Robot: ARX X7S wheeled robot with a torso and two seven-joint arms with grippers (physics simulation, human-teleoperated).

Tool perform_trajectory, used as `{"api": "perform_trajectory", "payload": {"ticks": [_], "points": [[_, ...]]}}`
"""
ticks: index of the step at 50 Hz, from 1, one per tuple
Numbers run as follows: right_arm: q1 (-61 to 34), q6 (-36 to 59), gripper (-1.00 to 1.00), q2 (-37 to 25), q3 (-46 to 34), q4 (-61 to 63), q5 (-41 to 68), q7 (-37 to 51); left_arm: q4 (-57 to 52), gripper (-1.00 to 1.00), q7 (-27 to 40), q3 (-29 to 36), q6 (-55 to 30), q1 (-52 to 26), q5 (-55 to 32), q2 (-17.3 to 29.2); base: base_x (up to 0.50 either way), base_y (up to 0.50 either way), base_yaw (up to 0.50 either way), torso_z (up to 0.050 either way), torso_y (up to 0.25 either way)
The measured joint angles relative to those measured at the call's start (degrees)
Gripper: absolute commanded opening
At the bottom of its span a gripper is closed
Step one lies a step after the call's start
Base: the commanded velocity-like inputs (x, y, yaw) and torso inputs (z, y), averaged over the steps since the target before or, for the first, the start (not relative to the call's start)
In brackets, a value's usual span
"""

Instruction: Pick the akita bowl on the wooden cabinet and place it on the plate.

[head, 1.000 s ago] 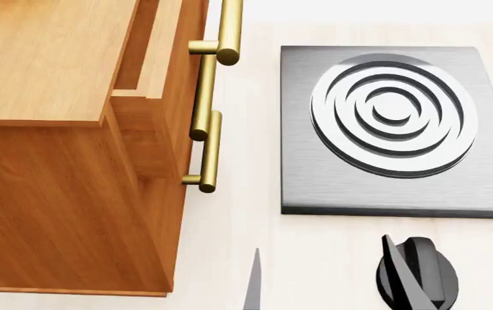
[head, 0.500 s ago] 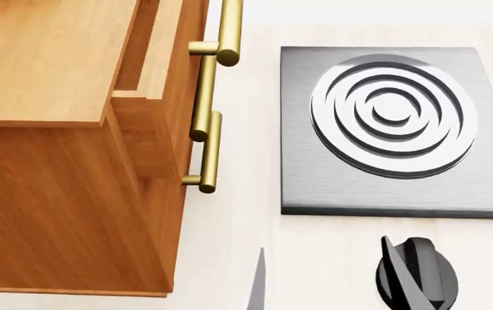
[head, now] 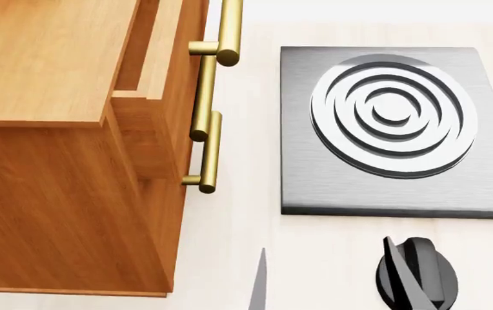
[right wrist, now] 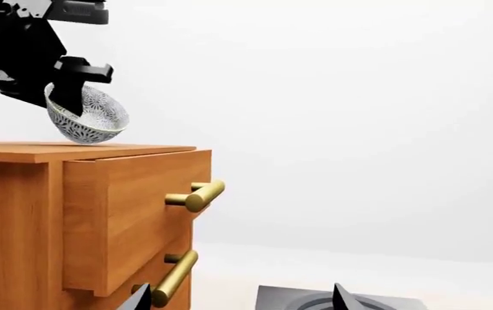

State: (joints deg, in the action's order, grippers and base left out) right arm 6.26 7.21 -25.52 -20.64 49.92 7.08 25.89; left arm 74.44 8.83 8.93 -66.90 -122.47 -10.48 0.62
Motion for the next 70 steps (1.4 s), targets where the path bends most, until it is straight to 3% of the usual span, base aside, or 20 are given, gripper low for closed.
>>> {"api": "perform_trajectory", "payload": {"ticks": [20,28,52,70], "points": [[-0.2,0.2,1.0,-0.3,0.0,0.4,0.2,0.4,-1.3,-1.0,0.2,36.1,10.6,-2.0,-27.6,-0.4,0.0,0.0,0.0,0.0,0.0],[-0.1,0.4,1.0,-0.5,0.0,1.0,0.1,0.6,-6.2,-1.0,0.7,45.9,13.8,-3.5,-36.2,0.1,0.0,0.0,0.0,0.0,0.0],[0.2,0.5,1.0,-1.2,0.3,3.3,1.0,1.2,-40.3,-1.0,6.0,52.8,14.1,-2.9,-46.0,6.6,0.0,0.0,0.0,0.0,0.0],[0.2,2.1,1.0,-1.3,2.6,5.7,3.3,3.5,-55.2,-1.0,4.6,54.5,15.1,-2.0,-47.1,10.6,0.0,0.0,0.0,0.0,0.0]]}}
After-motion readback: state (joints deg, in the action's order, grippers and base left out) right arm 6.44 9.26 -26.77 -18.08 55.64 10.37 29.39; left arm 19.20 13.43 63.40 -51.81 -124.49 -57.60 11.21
